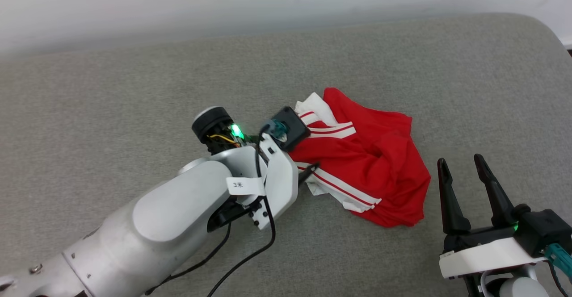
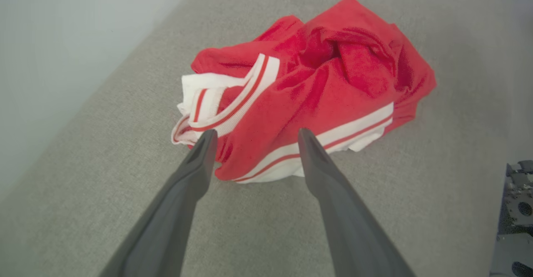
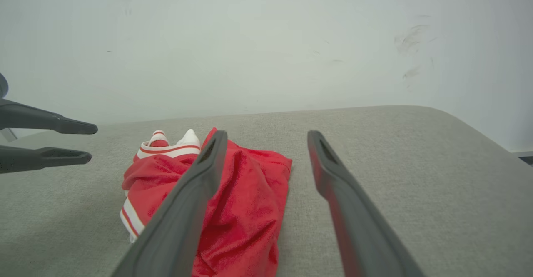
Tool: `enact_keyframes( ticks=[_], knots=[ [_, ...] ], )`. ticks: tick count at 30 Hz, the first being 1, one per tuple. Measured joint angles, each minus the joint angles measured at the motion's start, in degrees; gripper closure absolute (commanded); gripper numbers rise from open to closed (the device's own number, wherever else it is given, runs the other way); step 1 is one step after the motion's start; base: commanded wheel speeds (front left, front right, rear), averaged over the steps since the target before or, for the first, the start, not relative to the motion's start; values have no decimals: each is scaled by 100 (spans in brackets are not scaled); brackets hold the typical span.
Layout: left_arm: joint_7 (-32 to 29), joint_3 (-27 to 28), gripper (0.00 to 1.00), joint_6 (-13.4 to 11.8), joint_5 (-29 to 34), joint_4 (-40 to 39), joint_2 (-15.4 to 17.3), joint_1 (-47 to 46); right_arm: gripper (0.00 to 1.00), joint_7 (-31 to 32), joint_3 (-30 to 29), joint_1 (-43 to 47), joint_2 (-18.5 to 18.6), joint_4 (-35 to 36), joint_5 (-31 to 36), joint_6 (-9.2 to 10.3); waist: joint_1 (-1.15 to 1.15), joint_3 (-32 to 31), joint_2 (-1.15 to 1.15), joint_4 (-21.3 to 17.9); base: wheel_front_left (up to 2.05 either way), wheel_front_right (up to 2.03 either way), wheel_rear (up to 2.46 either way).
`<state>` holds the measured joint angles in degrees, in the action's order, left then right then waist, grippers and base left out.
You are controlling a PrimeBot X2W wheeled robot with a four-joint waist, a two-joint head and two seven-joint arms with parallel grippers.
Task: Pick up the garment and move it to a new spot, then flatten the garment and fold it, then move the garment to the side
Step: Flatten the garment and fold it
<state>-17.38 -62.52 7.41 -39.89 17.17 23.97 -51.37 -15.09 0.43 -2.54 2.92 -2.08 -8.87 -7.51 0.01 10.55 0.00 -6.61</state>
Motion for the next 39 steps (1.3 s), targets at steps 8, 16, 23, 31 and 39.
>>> enact_keyframes(
  ticks=[8, 16, 23, 31, 39],
  knots=[
    [-882, -965, 0, 0, -679, 97, 125, -626, 0, 0, 43, -218, 0, 29, -86, 0, 0, 349, 0, -283, 0, 0, 0],
    [-1635, -1083, 0, 0, -544, 167, 57, -583, 0, 0, 68, -454, 0, 98, -170, 0, 0, 789, 0, -514, 0, 0, 0],
    [-1942, -994, 0, -1, -365, 79, 105, -526, 0, 0, 87, -576, 1, 127, -222, 0, -1, 1110, 0, -639, 0, 0, 0],
    [-1619, -994, 100, -2, -222, 9, 162, -496, 0, 0, 33, -598, 1, 100, -224, 0, -2, 1160, 0, -602, 0, 0, 0],
    [164, -790, 100, -4, -567, 9, 489, -518, 0, 0, 0, -472, 0, 47, -142, 0, -1, 816, 0, -358, 0, 0, 0]
  ],
)
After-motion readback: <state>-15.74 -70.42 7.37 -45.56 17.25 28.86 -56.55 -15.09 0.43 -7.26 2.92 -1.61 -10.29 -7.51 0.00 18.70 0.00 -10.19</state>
